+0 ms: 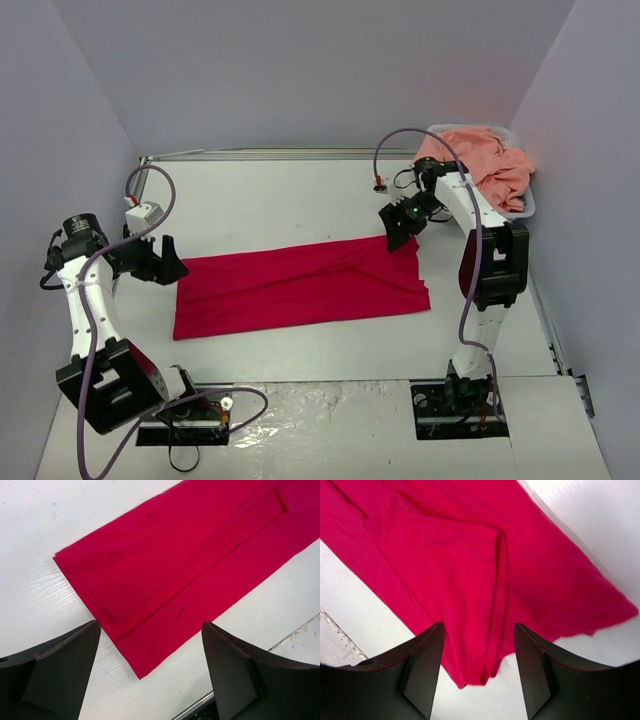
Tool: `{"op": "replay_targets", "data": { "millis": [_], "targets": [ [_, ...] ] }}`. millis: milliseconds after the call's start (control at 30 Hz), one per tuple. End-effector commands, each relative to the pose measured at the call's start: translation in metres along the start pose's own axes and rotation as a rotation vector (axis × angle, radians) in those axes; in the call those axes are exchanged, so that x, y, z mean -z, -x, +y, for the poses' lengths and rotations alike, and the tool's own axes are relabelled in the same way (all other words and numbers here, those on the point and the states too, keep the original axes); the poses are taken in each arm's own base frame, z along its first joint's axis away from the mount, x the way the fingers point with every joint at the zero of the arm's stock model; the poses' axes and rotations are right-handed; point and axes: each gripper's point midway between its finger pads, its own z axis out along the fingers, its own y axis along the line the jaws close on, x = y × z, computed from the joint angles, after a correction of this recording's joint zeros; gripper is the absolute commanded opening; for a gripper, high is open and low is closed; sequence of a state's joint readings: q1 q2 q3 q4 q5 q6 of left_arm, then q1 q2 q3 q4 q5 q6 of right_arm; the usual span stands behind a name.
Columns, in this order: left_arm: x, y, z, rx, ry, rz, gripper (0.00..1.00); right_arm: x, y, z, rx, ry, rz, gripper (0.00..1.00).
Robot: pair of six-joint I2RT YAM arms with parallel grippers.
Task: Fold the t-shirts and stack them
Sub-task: Fold the other side of the tshirt into a rectangle
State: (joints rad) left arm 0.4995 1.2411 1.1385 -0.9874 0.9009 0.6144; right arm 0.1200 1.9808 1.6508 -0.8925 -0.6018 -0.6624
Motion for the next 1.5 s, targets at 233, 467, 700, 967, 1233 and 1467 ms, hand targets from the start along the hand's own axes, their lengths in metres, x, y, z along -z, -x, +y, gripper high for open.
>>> {"op": "replay_targets", "data": {
  "millis": [233,467,700,967,1233,1467],
  "targets": [
    [0.021,0.001,-0.017,-0.039,0.056,-0.013,0.84,-0.036,0.007,0.002,-0.025,0.109,0.057,0.53],
    [0.03,0.006,-0.031,-0.051,0.062,-0.046,0.85,-0.057,0.006,-0.002,-0.036,0.146,0.087,0.53],
    [0.028,0.0,-0.031,-0.04,0.062,-0.036,0.87,-0.069,0.006,0.004,-0.03,0.175,0.103,0.51],
    [0.025,-0.002,-0.03,-0.028,0.046,-0.03,0.88,-0.076,0.005,0.013,-0.017,0.201,0.113,0.44],
    [0.023,-0.002,-0.03,-0.027,0.036,-0.031,0.88,-0.078,0.004,0.013,-0.034,0.195,0.127,0.25],
    [0.024,-0.001,-0.033,-0.034,0.028,-0.035,0.89,-0.079,0.003,0.016,-0.037,0.193,0.136,0.11]
  ]
}}
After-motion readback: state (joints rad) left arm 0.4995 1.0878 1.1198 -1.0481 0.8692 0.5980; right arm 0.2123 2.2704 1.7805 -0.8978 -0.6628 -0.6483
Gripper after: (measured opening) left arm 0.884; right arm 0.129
